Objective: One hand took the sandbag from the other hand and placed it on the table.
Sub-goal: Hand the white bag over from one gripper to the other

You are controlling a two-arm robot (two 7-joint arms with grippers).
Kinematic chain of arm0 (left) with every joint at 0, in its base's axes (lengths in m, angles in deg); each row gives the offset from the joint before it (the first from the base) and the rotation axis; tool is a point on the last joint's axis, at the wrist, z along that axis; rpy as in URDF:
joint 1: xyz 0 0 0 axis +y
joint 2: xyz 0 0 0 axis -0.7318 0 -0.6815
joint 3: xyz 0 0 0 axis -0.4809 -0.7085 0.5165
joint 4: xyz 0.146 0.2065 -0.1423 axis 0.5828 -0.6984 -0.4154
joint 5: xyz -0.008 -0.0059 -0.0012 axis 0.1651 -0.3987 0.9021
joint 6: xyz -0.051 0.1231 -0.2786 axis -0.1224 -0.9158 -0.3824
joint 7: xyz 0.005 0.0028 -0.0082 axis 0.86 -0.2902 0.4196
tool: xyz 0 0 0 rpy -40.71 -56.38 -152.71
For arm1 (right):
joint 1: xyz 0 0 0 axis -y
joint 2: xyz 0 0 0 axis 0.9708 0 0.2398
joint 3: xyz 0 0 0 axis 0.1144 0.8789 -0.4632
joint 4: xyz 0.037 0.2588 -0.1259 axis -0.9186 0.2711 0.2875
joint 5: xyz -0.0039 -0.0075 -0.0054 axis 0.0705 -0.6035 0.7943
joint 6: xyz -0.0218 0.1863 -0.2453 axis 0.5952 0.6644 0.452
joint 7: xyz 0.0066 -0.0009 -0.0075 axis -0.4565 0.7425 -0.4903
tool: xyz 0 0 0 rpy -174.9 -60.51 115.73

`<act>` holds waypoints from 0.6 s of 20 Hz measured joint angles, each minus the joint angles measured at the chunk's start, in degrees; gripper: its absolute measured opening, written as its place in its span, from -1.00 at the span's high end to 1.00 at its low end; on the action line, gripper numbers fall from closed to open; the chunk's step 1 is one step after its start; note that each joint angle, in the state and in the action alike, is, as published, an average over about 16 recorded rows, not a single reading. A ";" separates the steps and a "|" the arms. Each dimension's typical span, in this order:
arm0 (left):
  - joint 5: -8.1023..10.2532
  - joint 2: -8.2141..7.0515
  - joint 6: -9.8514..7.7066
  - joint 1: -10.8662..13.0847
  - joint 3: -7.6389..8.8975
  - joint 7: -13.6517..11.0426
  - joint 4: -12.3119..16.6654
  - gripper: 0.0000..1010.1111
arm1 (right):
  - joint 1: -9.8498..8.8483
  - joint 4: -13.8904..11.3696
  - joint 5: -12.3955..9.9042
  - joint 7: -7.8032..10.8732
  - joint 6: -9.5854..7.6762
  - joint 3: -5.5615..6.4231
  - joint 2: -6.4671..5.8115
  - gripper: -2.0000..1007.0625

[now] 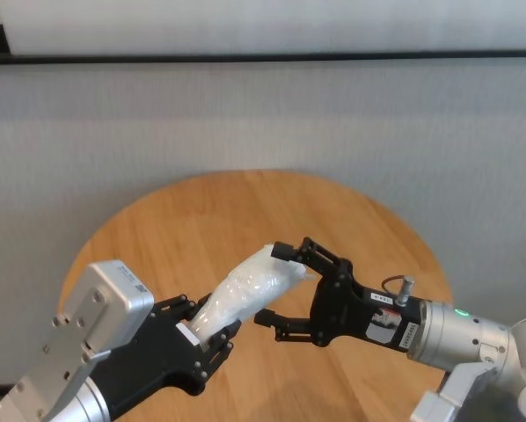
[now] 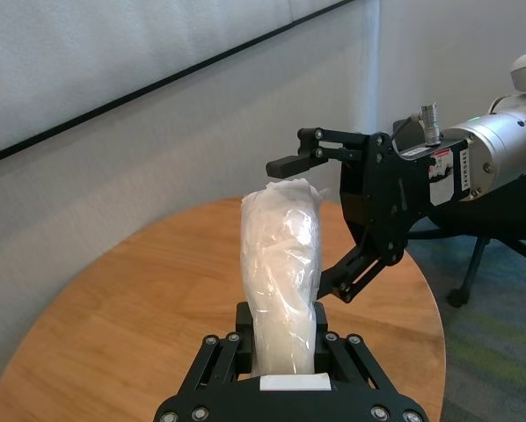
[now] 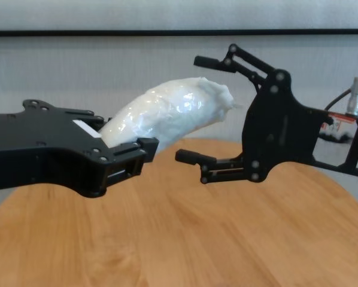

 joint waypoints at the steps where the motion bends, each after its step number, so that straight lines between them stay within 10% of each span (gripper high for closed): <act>1: 0.00 0.00 0.00 0.00 0.00 0.00 0.00 0.24 | 0.07 0.12 0.44 -0.36 -0.07 -0.07 0.12 -0.99; 12: 0.00 0.00 0.00 0.00 0.00 0.00 0.00 0.24 | 0.62 1.16 3.88 -3.78 -0.83 -0.82 0.98 -0.99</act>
